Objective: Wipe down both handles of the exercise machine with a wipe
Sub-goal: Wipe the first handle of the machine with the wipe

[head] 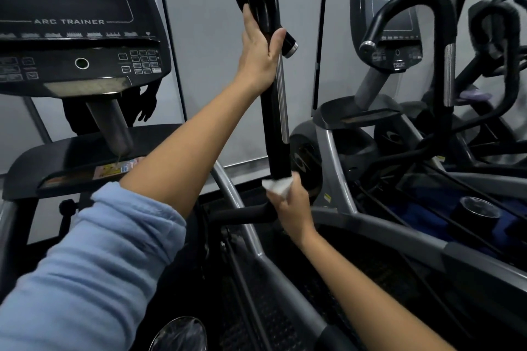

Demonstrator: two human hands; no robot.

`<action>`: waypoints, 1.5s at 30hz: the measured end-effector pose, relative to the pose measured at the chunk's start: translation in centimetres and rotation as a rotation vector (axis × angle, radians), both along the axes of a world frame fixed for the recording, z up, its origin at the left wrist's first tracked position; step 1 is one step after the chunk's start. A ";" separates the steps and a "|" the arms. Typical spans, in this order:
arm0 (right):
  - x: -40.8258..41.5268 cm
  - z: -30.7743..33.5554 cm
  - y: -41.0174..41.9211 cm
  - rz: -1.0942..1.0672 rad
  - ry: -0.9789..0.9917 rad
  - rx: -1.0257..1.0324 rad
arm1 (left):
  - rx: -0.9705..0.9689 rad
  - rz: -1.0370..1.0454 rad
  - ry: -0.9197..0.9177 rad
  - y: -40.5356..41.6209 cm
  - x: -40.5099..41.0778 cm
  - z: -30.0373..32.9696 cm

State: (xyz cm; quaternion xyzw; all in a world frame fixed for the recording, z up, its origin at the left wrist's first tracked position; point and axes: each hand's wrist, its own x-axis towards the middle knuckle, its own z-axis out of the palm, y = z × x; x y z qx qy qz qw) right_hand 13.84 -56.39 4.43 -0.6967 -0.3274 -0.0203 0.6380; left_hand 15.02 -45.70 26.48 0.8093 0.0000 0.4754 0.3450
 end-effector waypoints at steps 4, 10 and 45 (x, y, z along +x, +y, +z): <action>-0.2 0.3 -0.2 0.021 0.029 0.028 | -0.003 0.017 -0.015 -0.1 0.3 -0.1; 0.7 5.8 0.8 -0.051 0.002 -0.057 | 0.007 0.017 -0.016 0.1 0.3 -0.1; 1.4 4.5 1.3 -0.065 0.023 0.013 | -0.080 -0.026 0.074 -1.4 -1.2 -5.5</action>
